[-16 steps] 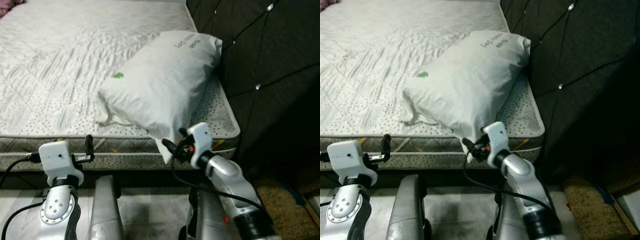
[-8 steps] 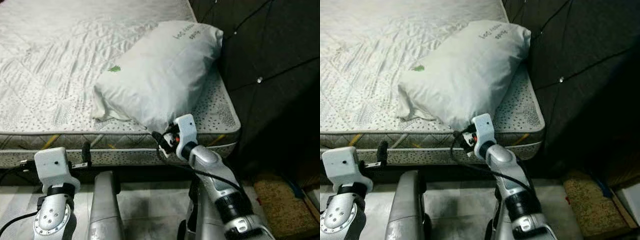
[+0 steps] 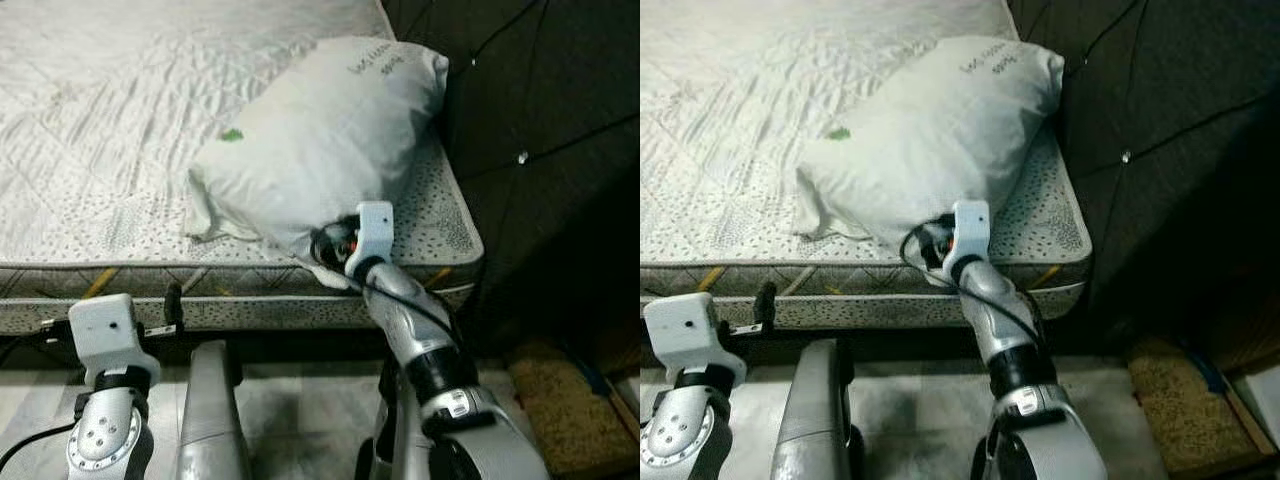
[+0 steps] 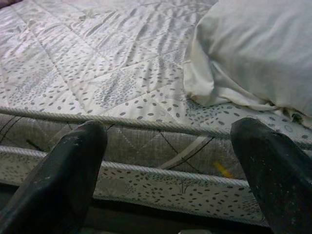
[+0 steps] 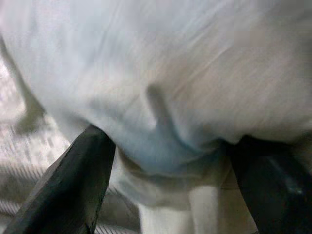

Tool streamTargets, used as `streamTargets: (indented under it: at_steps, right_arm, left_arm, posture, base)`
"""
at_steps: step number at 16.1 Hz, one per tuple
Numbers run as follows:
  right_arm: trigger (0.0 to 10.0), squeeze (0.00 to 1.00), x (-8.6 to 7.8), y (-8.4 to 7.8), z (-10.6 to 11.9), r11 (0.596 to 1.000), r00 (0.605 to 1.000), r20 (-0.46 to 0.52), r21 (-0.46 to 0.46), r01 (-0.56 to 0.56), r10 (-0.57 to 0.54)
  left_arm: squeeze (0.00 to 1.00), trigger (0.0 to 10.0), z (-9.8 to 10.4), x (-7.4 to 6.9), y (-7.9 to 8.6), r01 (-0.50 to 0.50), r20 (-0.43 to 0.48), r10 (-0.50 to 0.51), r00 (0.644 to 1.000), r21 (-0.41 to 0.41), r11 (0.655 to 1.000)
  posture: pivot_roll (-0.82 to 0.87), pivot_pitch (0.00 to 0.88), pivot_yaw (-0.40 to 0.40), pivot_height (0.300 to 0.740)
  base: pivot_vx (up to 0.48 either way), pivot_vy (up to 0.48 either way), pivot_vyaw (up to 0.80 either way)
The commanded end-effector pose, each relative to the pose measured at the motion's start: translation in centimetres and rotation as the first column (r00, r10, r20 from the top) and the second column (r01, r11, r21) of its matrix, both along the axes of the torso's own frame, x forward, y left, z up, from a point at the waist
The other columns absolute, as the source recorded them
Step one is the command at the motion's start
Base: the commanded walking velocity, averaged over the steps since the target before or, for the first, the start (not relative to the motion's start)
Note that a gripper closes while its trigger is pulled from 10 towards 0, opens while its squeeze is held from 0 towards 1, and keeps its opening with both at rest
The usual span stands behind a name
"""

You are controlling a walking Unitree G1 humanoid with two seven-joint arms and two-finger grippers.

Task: Clean up the room

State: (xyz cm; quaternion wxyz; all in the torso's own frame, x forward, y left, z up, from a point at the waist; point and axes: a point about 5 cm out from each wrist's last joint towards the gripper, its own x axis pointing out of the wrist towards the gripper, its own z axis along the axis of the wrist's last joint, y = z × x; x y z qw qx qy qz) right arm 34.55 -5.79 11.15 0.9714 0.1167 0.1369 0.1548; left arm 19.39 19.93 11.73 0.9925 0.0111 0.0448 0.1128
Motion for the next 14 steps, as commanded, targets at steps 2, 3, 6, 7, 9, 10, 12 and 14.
streamTargets:
  at_steps: [2,3,6,7,9,10,12,14]
  right_arm:
    - [0.0,0.0,0.9,-0.1,1.5,0.998,0.998,0.045,0.055,0.044,-0.047]
    - [0.0,0.0,1.4,-0.1,1.7,0.994,0.996,0.034,0.08,0.078,-0.081]
    - [0.0,0.0,1.9,-0.3,2.0,0.987,0.993,0.016,0.114,0.118,-0.12]
    - [0.0,0.0,1.9,-0.3,2.0,0.986,0.993,0.015,0.116,0.118,-0.12]
    - [0.0,0.0,2.2,-0.4,2.1,0.986,0.993,0.015,0.119,0.113,-0.115]
    - [0.0,0.0,2.2,-0.5,2.1,0.986,0.993,0.017,0.121,0.115,-0.118]
    - [0.0,0.0,2.6,-1.2,2.1,0.984,0.99,0.019,0.112,0.139,-0.142]
    - [0.0,0.0,2.9,-1.7,2.1,0.982,0.987,0.017,0.112,0.155,-0.157]
  left_arm:
    - [0.0,10.0,-0.1,0.1,0.0,0.003,-0.009,-0.003,1.0,0.004,1.0]
    - [0.0,10.0,-0.2,0.2,-0.1,0.009,-0.009,-0.009,1.0,0.002,1.0]
    - [0.0,10.0,-0.2,0.6,-0.3,0.013,-0.002,-0.013,1.0,-0.004,1.0]
    - [0.0,10.0,-0.2,0.6,-0.4,0.014,0.0,-0.014,1.0,-0.005,1.0]
    - [0.0,10.0,-0.2,0.9,-0.5,0.011,0.006,-0.011,1.0,-0.013,1.0]
    - [0.0,10.0,-0.2,0.9,-0.5,0.007,0.009,-0.007,1.0,-0.017,1.0]
    - [0.0,10.0,-0.3,1.0,-0.5,0.003,0.008,-0.002,1.0,-0.021,1.0]
    - [0.0,10.0,-0.4,1.0,-0.5,0.004,0.007,-0.004,1.0,-0.022,1.0]
  posture:
    - [0.14,0.099,-0.044,0.507]
    - [0.14,0.093,-0.044,0.507]
    - [0.13,0.088,-0.048,0.507]
    - [0.13,0.087,-0.048,0.507]
    - [0.12,0.106,-0.052,0.507]
    - [0.12,0.093,-0.059,0.507]
    - [0.11,0.085,-0.06,0.507]
    - [0.11,0.065,-0.055,0.507]
  base:
    - [0.0,0.0,0.0]
    - [0.0,0.0,0.0]
    - [0.0,0.0,0.0]
    - [0.0,0.0,0.0]
    - [0.0,0.0,0.0]
    - [0.0,0.0,0.0]
    - [0.0,0.0,0.0]
    - [0.0,0.0,0.0]
